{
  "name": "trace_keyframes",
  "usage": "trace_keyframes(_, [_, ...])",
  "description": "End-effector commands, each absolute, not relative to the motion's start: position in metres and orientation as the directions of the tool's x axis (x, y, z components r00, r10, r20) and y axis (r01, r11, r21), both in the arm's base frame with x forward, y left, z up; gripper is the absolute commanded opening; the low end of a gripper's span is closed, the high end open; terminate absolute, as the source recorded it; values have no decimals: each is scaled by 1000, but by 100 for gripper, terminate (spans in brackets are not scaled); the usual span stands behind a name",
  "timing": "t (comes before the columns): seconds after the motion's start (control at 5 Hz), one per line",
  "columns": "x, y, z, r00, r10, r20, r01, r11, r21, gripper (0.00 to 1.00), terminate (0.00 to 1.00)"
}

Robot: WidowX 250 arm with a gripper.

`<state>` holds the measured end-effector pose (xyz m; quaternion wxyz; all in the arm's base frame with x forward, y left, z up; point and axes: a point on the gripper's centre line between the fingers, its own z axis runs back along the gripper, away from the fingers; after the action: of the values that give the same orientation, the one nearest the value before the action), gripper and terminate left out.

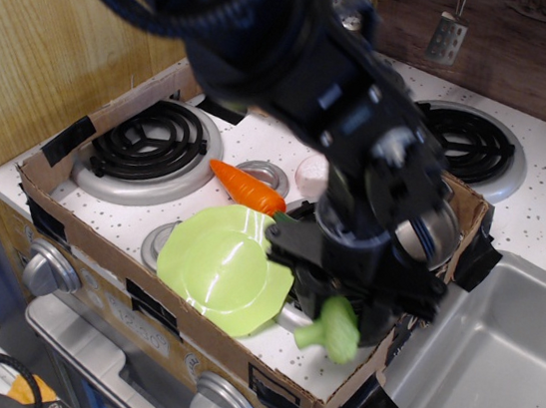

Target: Take broccoli out of pan

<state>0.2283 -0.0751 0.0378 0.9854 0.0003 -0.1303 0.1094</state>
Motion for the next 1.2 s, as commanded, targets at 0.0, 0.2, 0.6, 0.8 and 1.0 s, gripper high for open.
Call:
trace_keyframes(0.0, [225, -77, 36, 929, 232, 289, -239, 971, -13, 0, 0])
trace_keyframes(0.2, [225, -74, 37, 932, 218, 291, -226, 974, -4, 100, 0])
trace_keyframes(0.6, [229, -75, 56, 935, 192, 299, -217, 975, 52, 100, 0])
trace_keyframes(0.8, [240, -72, 93, 944, 158, 291, -199, 973, 117, 100, 0])
trace_keyframes(1.0, [252, -63, 122, 946, 110, 305, -153, 981, 122, 100, 0])
